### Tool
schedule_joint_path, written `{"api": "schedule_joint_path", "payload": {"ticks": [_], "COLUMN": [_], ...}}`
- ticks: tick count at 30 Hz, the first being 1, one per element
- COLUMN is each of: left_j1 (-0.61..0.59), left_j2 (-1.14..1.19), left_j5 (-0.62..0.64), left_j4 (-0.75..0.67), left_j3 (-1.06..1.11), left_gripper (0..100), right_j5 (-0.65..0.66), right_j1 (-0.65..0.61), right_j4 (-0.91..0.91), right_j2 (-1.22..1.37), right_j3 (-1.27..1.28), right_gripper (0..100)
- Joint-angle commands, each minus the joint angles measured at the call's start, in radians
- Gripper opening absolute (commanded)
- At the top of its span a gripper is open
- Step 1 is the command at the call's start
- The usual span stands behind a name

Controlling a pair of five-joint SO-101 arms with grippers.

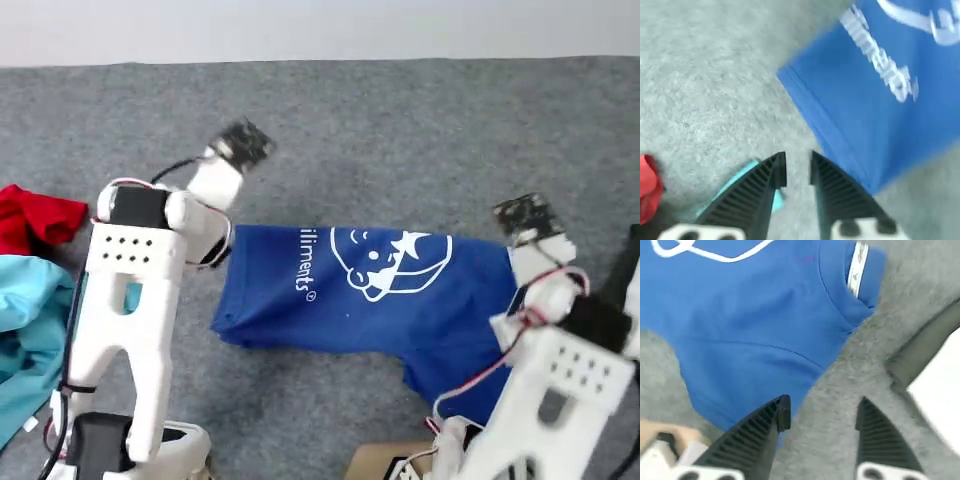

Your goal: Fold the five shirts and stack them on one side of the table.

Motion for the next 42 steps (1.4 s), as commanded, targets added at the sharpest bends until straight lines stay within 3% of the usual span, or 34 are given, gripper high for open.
{"api": "schedule_joint_path", "payload": {"ticks": [1,9,14,23,32,42], "left_j1": [0.009,0.124,0.14,0.132,0.086,0.031], "left_j2": [0.043,0.278,0.399,0.652,0.945,1.255], "left_j5": [0.173,0.278,0.325,0.319,0.222,0.172], "left_j4": [-0.117,-0.206,-0.276,-0.265,-0.031,0.308], "left_j3": [-0.028,-0.035,-0.036,-0.214,-0.608,-1.17], "left_gripper": [2,1,1,1,1,1], "right_j5": [-0.137,-0.186,-0.186,-0.184,-0.18,-0.18], "right_j1": [-0.047,-0.236,-0.248,-0.242,-0.153,-0.142], "right_j4": [-0.03,-0.053,-0.134,-0.245,-0.234,-0.113], "right_j2": [0.159,0.433,0.602,0.912,1.164,1.245], "right_j3": [-0.123,-0.356,-0.407,-0.523,-0.79,-0.959], "right_gripper": [9.4,1.4,1.0,1.0,1.0,1.0]}}
